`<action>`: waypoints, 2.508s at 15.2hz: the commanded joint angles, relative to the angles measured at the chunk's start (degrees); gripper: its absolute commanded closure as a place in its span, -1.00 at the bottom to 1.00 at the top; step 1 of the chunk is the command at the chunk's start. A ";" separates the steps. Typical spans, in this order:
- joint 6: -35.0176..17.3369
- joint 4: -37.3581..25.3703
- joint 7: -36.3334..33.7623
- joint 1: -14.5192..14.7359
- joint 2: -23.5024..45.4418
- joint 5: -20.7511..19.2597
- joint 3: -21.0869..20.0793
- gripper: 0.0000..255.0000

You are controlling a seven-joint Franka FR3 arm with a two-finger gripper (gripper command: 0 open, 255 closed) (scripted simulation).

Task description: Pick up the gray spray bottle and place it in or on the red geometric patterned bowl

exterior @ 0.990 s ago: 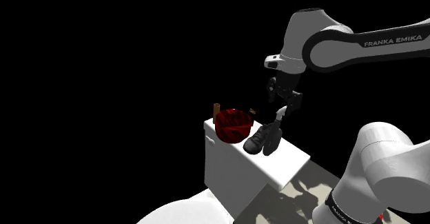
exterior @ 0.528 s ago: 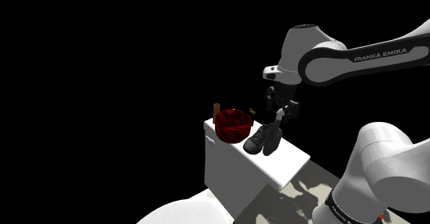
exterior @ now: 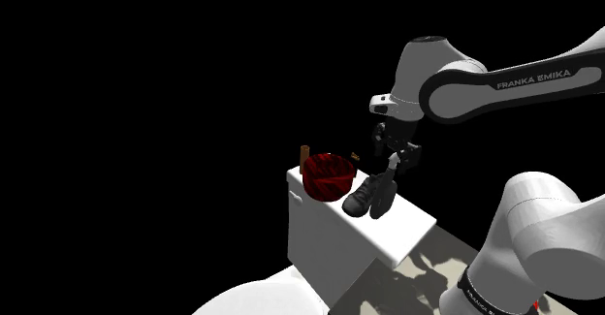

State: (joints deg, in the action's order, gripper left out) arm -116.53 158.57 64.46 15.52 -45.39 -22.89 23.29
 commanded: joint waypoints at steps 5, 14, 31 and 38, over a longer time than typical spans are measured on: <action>0.00 0.00 0.00 0.00 -0.01 0.00 0.00 1.00; 3.52 -2.42 0.35 0.31 -1.13 0.98 -0.96 1.00; 16.83 -14.50 1.75 1.62 -2.44 4.46 -4.38 1.00; 21.78 -20.21 2.33 2.10 -1.69 5.57 -5.46 1.00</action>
State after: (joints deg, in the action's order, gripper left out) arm -95.65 139.38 66.62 17.57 -47.21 -17.47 17.96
